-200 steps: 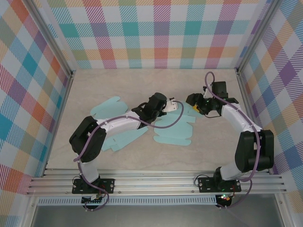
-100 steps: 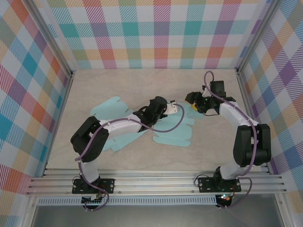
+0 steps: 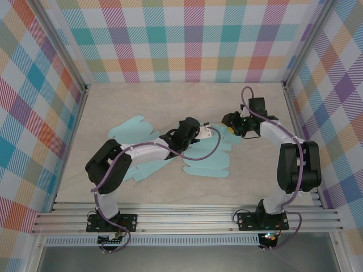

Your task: Fold the paper box

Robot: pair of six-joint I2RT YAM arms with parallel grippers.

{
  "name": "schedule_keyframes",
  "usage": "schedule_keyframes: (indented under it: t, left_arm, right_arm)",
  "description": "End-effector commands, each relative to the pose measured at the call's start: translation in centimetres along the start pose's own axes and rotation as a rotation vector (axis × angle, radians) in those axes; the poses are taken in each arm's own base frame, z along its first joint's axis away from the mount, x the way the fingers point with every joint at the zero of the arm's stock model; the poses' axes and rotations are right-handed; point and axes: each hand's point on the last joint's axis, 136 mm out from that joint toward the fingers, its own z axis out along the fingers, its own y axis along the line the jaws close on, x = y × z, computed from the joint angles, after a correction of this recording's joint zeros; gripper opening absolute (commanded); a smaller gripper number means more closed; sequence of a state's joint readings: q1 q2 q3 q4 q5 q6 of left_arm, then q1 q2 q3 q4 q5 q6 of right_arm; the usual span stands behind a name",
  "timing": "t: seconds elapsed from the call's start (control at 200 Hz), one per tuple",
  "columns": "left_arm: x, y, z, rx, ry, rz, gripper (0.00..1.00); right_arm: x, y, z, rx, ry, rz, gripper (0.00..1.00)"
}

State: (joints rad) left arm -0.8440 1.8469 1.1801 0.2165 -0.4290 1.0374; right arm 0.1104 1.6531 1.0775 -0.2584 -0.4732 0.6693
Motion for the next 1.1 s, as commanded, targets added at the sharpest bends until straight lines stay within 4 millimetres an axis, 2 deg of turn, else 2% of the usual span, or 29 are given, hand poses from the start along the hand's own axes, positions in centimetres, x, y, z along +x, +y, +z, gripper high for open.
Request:
schedule_keyframes:
  t: [0.0,0.19,0.305,0.395,0.535,0.61,0.875,0.945,1.095]
  left_arm:
    - [-1.6,-0.6,0.1,0.006,-0.056,-0.003,0.0]
    - [-1.3,-1.2,0.5,0.033,-0.034,0.011,0.0]
    - [-1.4,-1.7,0.3,0.07,-0.04,0.012,0.03]
    - [-1.6,-1.6,0.1,0.094,-0.056,-0.003,0.16]
    - [-2.6,-1.4,-0.7,0.167,-0.106,-0.03,0.47]
    - [-3.2,-1.2,-0.9,0.191,-0.13,-0.032,0.56]
    - [-3.0,-1.3,1.0,0.22,-0.097,-0.017,0.57]
    - [-3.0,-1.6,1.4,0.225,-0.089,-0.001,0.54]
    - [-2.7,-2.0,2.4,0.22,-0.072,0.024,0.41]
  right_arm:
    - [-0.5,1.5,0.3,-0.04,-0.005,-0.044,0.43]
    - [-0.7,1.4,0.5,-0.036,-0.014,-0.059,0.29]
    - [-0.8,1.3,0.6,-0.033,-0.02,-0.075,0.27]
    - [-0.9,1.2,0.7,-0.031,-0.026,-0.088,0.27]
    - [-0.9,1.1,0.8,-0.032,-0.027,-0.103,0.27]
    - [-1.0,1.3,0.8,-0.036,-0.029,-0.112,0.26]
    - [-0.9,1.5,1.0,-0.04,-0.031,-0.131,0.26]
    - [-0.9,1.6,1.0,-0.045,-0.033,-0.136,0.26]
    - [-0.9,1.7,1.0,-0.05,-0.034,-0.14,0.26]
